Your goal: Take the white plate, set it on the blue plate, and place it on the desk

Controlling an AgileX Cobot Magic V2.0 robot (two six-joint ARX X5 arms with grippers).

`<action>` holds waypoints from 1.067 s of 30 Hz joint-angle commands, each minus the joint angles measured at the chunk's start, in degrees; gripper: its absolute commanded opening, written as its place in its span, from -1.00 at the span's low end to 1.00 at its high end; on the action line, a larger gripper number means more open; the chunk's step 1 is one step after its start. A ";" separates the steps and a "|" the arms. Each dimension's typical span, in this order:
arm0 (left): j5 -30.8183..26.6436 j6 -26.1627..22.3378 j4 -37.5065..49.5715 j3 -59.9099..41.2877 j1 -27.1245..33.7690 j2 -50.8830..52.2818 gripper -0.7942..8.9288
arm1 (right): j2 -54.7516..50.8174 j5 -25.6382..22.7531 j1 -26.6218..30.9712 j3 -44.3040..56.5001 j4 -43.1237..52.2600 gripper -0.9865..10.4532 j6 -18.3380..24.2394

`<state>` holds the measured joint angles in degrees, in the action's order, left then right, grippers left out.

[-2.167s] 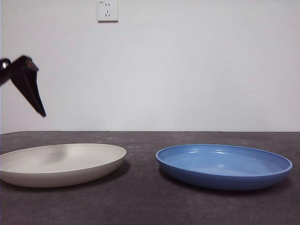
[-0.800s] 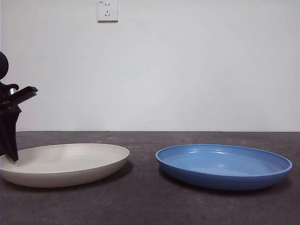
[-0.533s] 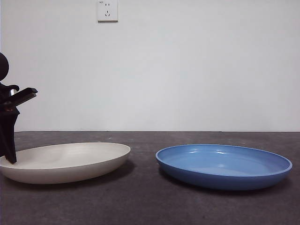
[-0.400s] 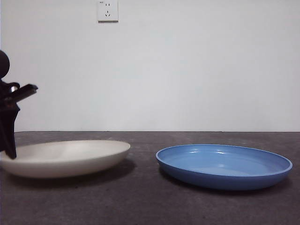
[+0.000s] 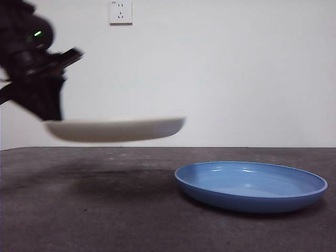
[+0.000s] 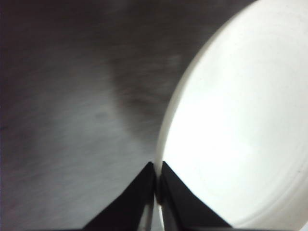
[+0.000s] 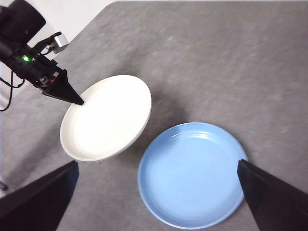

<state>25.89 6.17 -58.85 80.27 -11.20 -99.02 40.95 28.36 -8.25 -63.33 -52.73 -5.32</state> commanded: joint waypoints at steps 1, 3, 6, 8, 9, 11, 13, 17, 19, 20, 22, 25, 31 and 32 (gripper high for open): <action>0.50 2.38 -0.22 3.28 -3.87 -0.57 -0.82 | -1.60 -0.39 -0.13 -1.99 -1.11 0.24 1.33; 0.50 2.91 -0.24 5.14 -6.99 -1.07 -0.82 | -3.43 -0.37 -0.13 -2.45 -2.14 0.24 1.31; 0.50 3.72 -0.20 8.33 -11.15 -2.93 -0.82 | -6.12 -0.39 -0.13 -2.64 -4.11 0.24 1.25; 0.50 4.00 -0.59 10.80 -13.29 -4.87 -0.82 | -7.61 -0.42 -0.13 -2.69 -5.55 0.24 1.03; 0.48 4.09 -1.20 12.76 -14.56 -6.58 -0.82 | -8.50 -0.42 -0.13 -2.69 -6.60 0.24 0.83; 0.44 4.09 -2.84 16.20 -16.33 -9.46 -0.82 | -9.86 -0.42 -0.13 -2.69 -8.52 0.24 0.79; -0.02 4.07 -4.26 20.22 -18.14 -13.03 -0.82 | -11.15 -0.44 -0.13 -2.69 -10.34 0.24 0.76; -2.21 4.11 -6.95 27.63 -21.07 -19.41 -0.82 | -12.87 -1.81 -0.13 -2.69 -13.14 0.24 0.76; -2.36 3.98 -8.11 31.34 -22.18 -22.58 -0.82 | -13.51 -1.88 -0.13 -2.69 -13.75 0.24 0.72; -2.36 3.93 -8.50 32.81 -22.56 -23.85 -0.82 | -13.68 -1.86 -0.13 -2.69 -13.84 0.24 0.57; -2.36 3.93 -9.73 36.30 -23.26 -26.77 -0.82 | -13.88 -1.84 -0.13 -2.69 -13.77 0.24 0.17; -2.56 3.91 -11.30 39.91 -23.74 -30.21 -0.82 | -13.88 -1.81 -0.13 -2.69 -13.79 0.24 0.07; -3.78 3.74 -10.73 40.41 -23.87 -33.33 -0.82 | -13.88 -1.66 -0.13 -2.69 -13.77 0.24 -0.02; -3.78 3.74 -10.58 40.41 -23.87 -33.66 -0.82 | -13.86 -1.66 -0.13 -2.69 -13.73 0.24 0.00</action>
<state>22.15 10.00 -69.91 118.93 -34.54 -131.09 26.96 26.74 -8.23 -65.01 -66.87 -4.91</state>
